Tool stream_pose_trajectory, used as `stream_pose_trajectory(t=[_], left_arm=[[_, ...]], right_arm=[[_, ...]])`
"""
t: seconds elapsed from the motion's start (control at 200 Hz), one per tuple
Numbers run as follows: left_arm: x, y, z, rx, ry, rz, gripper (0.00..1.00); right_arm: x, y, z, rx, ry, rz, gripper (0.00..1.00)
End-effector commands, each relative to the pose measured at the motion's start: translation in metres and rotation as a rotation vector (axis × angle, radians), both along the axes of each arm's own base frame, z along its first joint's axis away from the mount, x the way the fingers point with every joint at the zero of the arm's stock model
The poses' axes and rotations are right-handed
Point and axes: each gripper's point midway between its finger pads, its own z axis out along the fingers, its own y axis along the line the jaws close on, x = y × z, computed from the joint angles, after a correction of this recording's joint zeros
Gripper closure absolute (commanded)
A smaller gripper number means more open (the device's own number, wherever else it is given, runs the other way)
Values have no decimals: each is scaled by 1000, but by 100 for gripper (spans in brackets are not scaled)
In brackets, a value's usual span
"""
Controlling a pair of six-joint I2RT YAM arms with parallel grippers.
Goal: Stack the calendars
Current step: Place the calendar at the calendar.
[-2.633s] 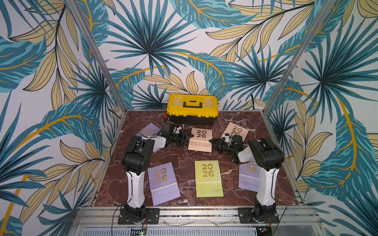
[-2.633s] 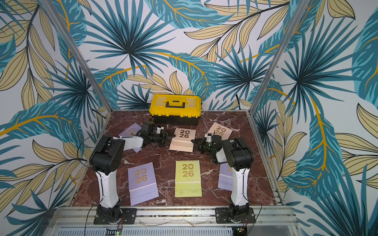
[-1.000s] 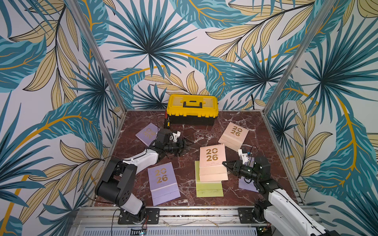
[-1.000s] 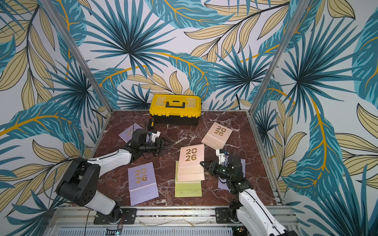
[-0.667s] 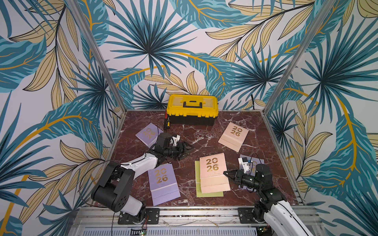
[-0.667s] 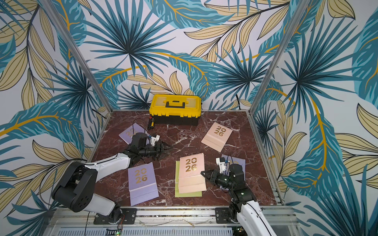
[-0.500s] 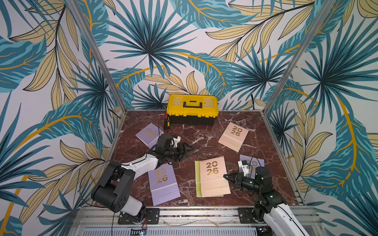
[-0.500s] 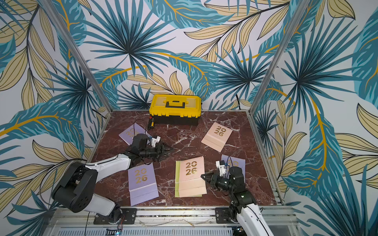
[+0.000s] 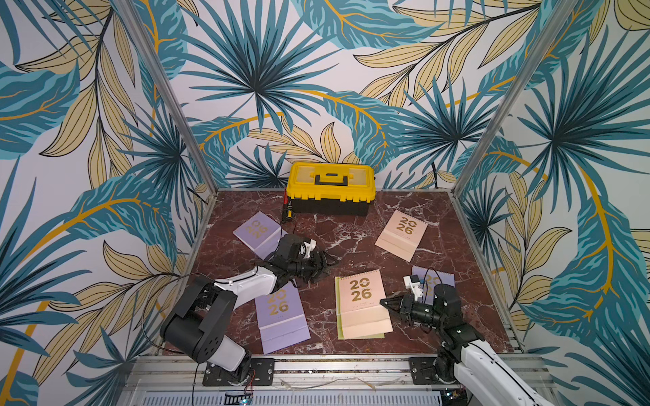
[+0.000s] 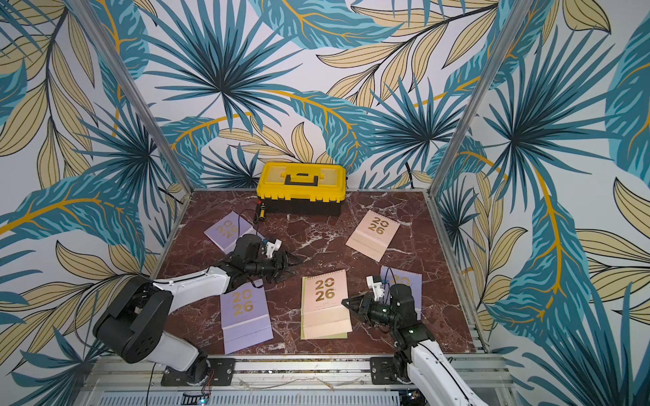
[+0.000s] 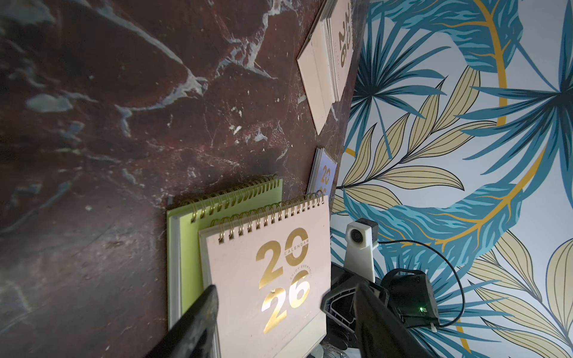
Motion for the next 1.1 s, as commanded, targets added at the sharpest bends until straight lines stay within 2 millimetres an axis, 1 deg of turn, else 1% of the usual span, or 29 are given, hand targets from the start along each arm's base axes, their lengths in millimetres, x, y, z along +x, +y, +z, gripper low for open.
stream_pose_trajectory(t=[0.0,0.27,0.436,0.491,0.546,0.626,0.716,0.881,0.971,0.986,1.046,1.096], left_arm=[[-5,0,-14,22,22,-2,30],[-7,-5,-23,33,48,-15,30],[-11,-5,-34,47,76,-18,30],[-12,-6,-37,53,81,-18,30],[-12,-6,-39,57,85,-19,30],[-12,-8,-42,64,91,-20,29],[-12,-11,-47,70,99,-27,29],[-12,-12,-53,81,110,-29,29],[-12,-12,-54,82,110,-32,29],[-12,-12,-54,84,111,-31,29],[-13,-12,-55,85,109,-32,29],[-13,-11,-55,87,111,-30,29]], right_arm=[[-1,5,8,20,-67,33,100],[0,2,-8,-31,-38,22,100],[-2,-2,-25,-115,19,33,99],[-4,-5,-31,-161,46,41,97],[-6,-7,-33,-194,56,50,96],[-7,-10,-35,-224,65,40,91],[-8,-17,-43,-262,90,11,87],[-12,-21,-53,-286,137,1,79],[-10,-22,-52,-303,134,-2,74],[-14,-24,-55,-316,161,0,72],[-15,-26,-54,-339,169,7,69],[-15,-27,-53,-355,172,11,64]])
